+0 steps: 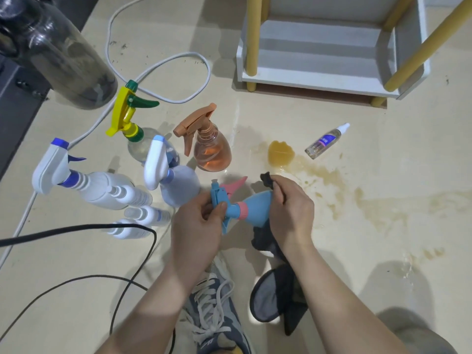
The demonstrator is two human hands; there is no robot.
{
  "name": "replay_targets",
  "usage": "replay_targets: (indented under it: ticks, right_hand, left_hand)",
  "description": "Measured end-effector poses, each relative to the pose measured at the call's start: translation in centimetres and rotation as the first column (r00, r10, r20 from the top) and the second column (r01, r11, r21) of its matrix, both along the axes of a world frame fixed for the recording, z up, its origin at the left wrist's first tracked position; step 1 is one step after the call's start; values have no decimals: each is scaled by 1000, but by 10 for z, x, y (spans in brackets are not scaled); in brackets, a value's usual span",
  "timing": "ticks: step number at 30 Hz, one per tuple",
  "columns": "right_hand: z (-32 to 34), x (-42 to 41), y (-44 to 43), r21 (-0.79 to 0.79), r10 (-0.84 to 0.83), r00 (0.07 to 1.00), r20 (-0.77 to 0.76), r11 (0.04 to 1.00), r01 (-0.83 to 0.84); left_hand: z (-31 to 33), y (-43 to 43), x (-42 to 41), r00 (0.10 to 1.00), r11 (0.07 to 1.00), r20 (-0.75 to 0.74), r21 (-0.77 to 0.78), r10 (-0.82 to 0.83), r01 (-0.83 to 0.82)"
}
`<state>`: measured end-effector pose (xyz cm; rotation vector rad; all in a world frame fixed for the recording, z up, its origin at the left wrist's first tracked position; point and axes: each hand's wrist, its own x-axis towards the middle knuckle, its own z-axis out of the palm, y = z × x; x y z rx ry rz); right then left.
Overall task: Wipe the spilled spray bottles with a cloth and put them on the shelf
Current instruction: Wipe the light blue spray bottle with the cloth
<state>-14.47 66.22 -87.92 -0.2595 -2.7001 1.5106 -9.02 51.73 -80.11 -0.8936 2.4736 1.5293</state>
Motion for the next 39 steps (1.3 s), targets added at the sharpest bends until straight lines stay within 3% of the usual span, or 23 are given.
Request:
replay_targets:
  ticks: [5, 6, 9, 12, 13, 15, 17, 19, 21, 22, 26, 28, 30, 33, 36, 39]
  right_hand:
    - [-14, -7, 50, -65, -210, 949, 234, 971, 231]
    - [-7, -1, 48, -95, -210, 953, 220, 967, 235]
    - [27, 25, 4, -237, -18, 1000, -16, 972, 14]
    - [35, 39, -15, -144, 210, 937, -280, 956, -257]
    - [28, 35, -7, -94, 276, 907, -317, 943, -319]
    - [12, 26, 16, -12, 314, 918, -240, 945, -327]
    - [-2, 23, 34, 14, 113, 992, -54, 994, -112]
    - [-6, 25, 42, -61, -59, 996, 65, 996, 63]
    - [-2, 26, 41, -165, -61, 991, 119, 983, 80]
    - [3, 26, 38, -250, -33, 988, 149, 966, 70]
    - [34, 6, 23, -633, 45, 955, 294, 758, 159]
    - [52, -9, 27, -733, 10, 940, 342, 628, 260]
    - [71, -9, 24, -759, 68, 955, 290, 624, 186]
    - [85, 13, -18, -634, 256, 957, 137, 765, -114]
    - [51, 27, -45, -156, 522, 848, -97, 833, -531]
    - [13, 11, -23, 141, 582, 801, -137, 812, -566]
  left_hand:
    - [5, 4, -5, 996, 994, 17, -67, -85, 86]
    - [7, 6, -7, 993, 987, 19, -108, -116, 117]
    - [10, 11, -8, 980, 961, -5, -198, -199, 194]
    - [11, 9, -3, 968, 935, -58, -277, -245, 220]
    - [12, 7, -1, 964, 916, -52, -328, -261, 230]
    - [18, 6, 1, 948, 871, 48, -384, -314, 308]
    - [24, 9, 2, 928, 896, 147, -247, -343, 370]
    - [33, 15, 0, 955, 967, 153, 68, -253, 245]
    - [40, 16, -3, 978, 947, 181, 320, -103, 41]
    - [41, 15, -4, 981, 930, 189, 367, -51, -22]
    - [41, 7, -8, 993, 953, 102, 289, 66, -93]
    - [39, 3, -10, 992, 959, 88, 260, 89, -110]
    - [35, 1, -11, 994, 972, 94, 222, 62, -81]
    - [32, 1, -13, 996, 994, 87, 107, -20, 11]
    - [30, 0, -4, 990, 996, 115, 23, -85, 83]
    - [32, 3, 8, 977, 998, 204, 10, -68, 67]
